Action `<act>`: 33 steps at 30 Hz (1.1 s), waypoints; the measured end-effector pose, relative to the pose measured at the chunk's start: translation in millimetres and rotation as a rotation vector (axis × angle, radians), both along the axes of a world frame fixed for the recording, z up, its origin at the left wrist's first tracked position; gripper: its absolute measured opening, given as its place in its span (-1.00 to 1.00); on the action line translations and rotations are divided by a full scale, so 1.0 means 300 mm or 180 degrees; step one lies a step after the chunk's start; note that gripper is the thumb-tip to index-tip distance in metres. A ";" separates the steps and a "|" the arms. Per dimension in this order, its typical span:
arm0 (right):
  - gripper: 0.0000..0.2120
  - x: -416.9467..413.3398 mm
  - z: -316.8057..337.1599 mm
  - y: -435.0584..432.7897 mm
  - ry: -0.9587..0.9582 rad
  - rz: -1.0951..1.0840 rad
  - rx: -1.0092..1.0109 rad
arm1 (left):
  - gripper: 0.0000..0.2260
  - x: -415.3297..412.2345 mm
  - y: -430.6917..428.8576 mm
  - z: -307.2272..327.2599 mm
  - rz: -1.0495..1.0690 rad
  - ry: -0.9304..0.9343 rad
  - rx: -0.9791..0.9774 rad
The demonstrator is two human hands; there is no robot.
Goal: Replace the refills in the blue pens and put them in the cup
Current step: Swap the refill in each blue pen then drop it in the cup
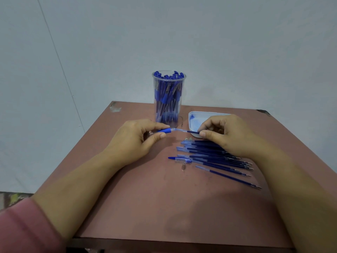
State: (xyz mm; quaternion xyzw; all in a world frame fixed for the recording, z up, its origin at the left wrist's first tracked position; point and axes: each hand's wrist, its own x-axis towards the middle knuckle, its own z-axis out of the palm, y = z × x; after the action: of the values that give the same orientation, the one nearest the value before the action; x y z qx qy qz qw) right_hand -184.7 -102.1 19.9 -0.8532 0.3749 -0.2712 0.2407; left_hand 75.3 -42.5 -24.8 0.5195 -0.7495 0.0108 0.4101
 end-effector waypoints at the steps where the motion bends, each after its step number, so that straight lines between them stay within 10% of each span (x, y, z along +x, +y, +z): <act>1: -0.87 0.000 -0.001 -0.002 0.0014 -0.0004 -0.0007 | -0.77 0.000 0.000 0.001 -0.0009 -0.0012 0.0008; 33: -0.85 0.051 -0.023 0.034 0.0007 0.0079 -0.0309 | -0.74 -0.009 0.002 0.001 -0.0142 -0.0304 -0.0060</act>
State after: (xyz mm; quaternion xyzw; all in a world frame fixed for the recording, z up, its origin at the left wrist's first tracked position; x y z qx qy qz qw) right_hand -169.3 -92.0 13.0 -0.8688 0.3509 -0.2851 0.2020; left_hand 72.7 -41.7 -24.4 0.4976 -0.7795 0.0334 0.3789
